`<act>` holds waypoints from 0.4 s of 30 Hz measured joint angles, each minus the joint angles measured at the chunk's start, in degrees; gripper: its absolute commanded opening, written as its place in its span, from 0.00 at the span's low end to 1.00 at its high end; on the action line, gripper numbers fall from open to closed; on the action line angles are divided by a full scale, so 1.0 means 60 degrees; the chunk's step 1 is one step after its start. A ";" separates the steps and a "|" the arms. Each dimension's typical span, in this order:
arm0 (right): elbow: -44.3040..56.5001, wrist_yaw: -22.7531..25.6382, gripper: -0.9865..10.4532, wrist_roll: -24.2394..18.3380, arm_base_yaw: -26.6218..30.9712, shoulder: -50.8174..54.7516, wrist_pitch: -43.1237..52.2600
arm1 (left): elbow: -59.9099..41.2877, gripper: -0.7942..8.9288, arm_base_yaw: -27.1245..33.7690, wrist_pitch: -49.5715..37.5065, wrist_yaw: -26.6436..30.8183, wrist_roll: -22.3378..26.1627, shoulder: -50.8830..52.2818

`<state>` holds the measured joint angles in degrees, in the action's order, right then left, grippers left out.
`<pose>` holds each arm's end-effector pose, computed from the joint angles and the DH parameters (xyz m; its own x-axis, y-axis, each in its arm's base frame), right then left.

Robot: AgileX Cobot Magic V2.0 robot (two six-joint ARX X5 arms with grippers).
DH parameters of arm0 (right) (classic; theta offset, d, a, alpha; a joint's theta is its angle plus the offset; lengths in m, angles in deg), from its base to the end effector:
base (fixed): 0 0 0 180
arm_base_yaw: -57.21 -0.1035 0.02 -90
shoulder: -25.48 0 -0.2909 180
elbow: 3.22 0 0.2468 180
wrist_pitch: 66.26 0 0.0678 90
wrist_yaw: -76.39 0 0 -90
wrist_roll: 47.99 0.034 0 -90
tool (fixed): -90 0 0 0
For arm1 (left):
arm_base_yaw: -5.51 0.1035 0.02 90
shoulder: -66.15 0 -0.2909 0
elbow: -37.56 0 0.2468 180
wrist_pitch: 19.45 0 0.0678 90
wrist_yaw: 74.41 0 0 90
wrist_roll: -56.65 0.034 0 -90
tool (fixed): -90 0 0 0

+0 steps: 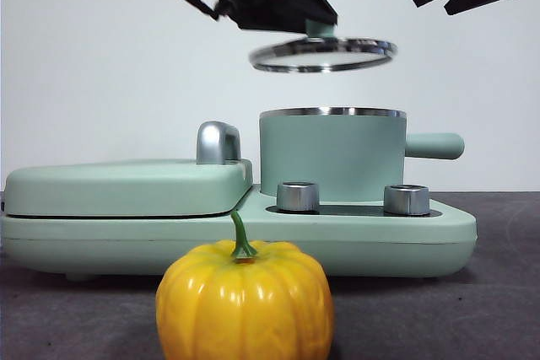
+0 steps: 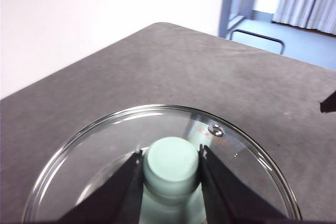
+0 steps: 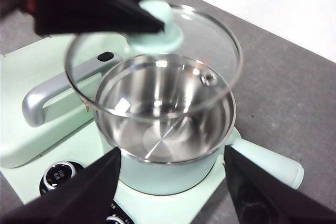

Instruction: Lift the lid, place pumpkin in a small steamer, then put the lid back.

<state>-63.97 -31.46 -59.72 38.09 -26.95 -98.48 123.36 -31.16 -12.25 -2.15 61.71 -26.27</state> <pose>0.1652 0.0683 0.3292 0.7218 0.5747 -0.3856 -0.6423 0.7637 -0.0643 0.2944 -0.2321 0.3418 0.5599 -0.7967 -0.2275 0.8199 0.5724 0.0131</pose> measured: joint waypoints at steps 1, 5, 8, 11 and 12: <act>0.0000 0.0000 0.36 0.0000 0.0000 0.0000 0.0000 | 0.0000 0.09 0.0000 0.0182 0.0117 0.0000 0.0146; 0.0000 0.0000 0.36 0.0000 0.0000 0.0000 0.0000 | 0.0000 0.09 0.0095 0.1366 0.0688 -0.0004 0.0965; 0.0000 -0.0015 0.36 0.0000 0.0000 0.0000 0.0000 | 0.0000 0.09 0.0372 0.2404 0.0951 -0.0004 0.1592; 0.0000 -0.0029 0.36 -0.0080 -0.0004 0.0000 -0.0055 | 0.0000 0.09 0.0780 0.3486 0.1271 -0.0004 0.2084; 0.0000 -0.0033 0.36 -0.0124 -0.0025 0.0000 -0.0102 | 0.0000 0.09 0.0914 0.3785 0.1333 -0.0004 0.2193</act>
<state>-63.97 -31.66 -60.46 37.94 -26.95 -99.10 123.36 -25.67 10.46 5.85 61.69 -13.11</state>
